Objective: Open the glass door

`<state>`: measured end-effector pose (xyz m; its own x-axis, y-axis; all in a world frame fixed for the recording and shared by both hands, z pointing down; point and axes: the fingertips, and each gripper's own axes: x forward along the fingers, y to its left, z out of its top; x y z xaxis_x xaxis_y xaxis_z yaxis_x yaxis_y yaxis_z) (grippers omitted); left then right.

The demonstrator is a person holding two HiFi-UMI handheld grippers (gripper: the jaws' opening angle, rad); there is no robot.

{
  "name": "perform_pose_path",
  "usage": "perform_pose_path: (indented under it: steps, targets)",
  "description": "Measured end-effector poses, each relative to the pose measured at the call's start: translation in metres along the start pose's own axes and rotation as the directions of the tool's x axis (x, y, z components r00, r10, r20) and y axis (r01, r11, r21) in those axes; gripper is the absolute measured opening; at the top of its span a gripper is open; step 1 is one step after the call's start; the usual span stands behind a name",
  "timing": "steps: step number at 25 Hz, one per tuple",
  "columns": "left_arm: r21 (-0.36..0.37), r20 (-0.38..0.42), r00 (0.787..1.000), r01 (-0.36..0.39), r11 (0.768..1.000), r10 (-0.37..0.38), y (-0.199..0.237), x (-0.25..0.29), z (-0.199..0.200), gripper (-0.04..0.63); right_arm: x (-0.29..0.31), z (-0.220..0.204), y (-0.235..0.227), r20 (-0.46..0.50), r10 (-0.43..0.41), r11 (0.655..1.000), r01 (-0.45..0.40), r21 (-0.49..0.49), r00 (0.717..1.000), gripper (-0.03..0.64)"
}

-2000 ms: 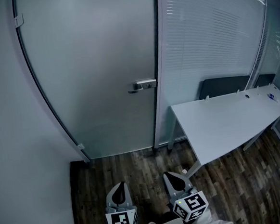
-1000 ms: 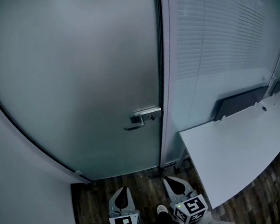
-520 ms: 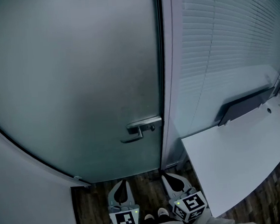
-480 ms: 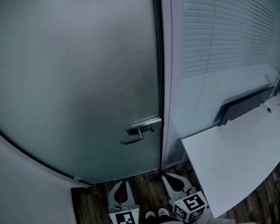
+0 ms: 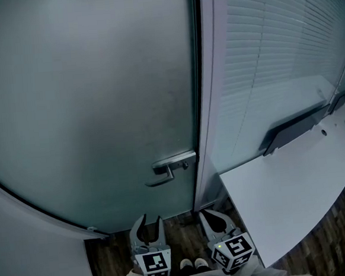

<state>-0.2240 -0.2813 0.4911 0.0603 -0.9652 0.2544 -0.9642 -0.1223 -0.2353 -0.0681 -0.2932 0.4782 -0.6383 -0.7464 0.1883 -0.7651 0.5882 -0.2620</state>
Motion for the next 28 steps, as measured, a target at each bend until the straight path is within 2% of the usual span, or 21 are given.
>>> perform_pose_path:
  steps: [2,5,7,8,10,12,15,19,21,25,28]
  targets:
    - [0.060,-0.002,1.000,-0.017,0.998,0.017,0.006,0.007,-0.005,0.210,-0.002,-0.001,0.000,0.000,-0.013,1.000,0.013,0.001,1.000,0.005]
    - [0.160,-0.018,0.999,-0.031,0.987,0.034,0.015,0.024,-0.013,0.237,-0.008,-0.005,-0.007,-0.010,-0.049,0.999,0.049,-0.001,0.999,0.005]
    - [0.249,-0.034,0.999,-0.018,0.968,0.027,0.016,0.037,-0.018,0.239,-0.016,-0.007,-0.015,-0.016,-0.083,0.997,0.083,0.004,0.996,0.005]
    - [0.309,-0.039,0.999,-0.009,0.951,0.022,0.015,0.043,-0.020,0.239,-0.020,-0.007,-0.018,-0.016,-0.100,0.995,0.100,0.005,0.995,0.005]
    - [0.442,-0.045,0.999,0.005,0.897,0.017,0.013,0.057,-0.024,0.239,-0.027,-0.007,-0.026,-0.017,-0.133,0.991,0.133,0.004,0.991,0.005]
    - [0.545,-0.042,0.999,0.005,0.838,0.022,0.012,0.070,-0.027,0.239,-0.035,-0.006,-0.033,-0.019,-0.164,0.986,0.164,0.003,0.986,0.005]
    - [0.647,-0.030,0.999,-0.010,0.763,0.038,0.015,0.087,-0.027,0.239,-0.046,-0.009,-0.043,-0.030,-0.203,0.979,0.203,0.004,0.979,0.005]
    - [0.769,0.016,0.998,-0.054,0.637,0.065,0.021,0.109,-0.024,0.238,-0.053,-0.013,-0.048,-0.046,-0.224,0.975,0.224,0.002,0.974,0.005]
    - [0.807,0.029,0.997,-0.062,0.587,0.065,0.022,0.118,-0.022,0.238,-0.052,-0.013,-0.048,-0.048,-0.225,0.974,0.225,0.000,0.973,0.005]
    - [0.855,0.020,0.999,-0.039,0.517,0.043,0.017,0.132,-0.027,0.238,-0.051,-0.013,-0.048,-0.047,-0.221,0.975,0.221,-0.003,0.974,0.005]
    - [0.872,0.013,0.999,-0.030,0.488,0.038,0.015,0.138,-0.027,0.238,-0.050,-0.012,-0.048,-0.046,-0.218,0.976,0.219,0.000,0.975,0.005]
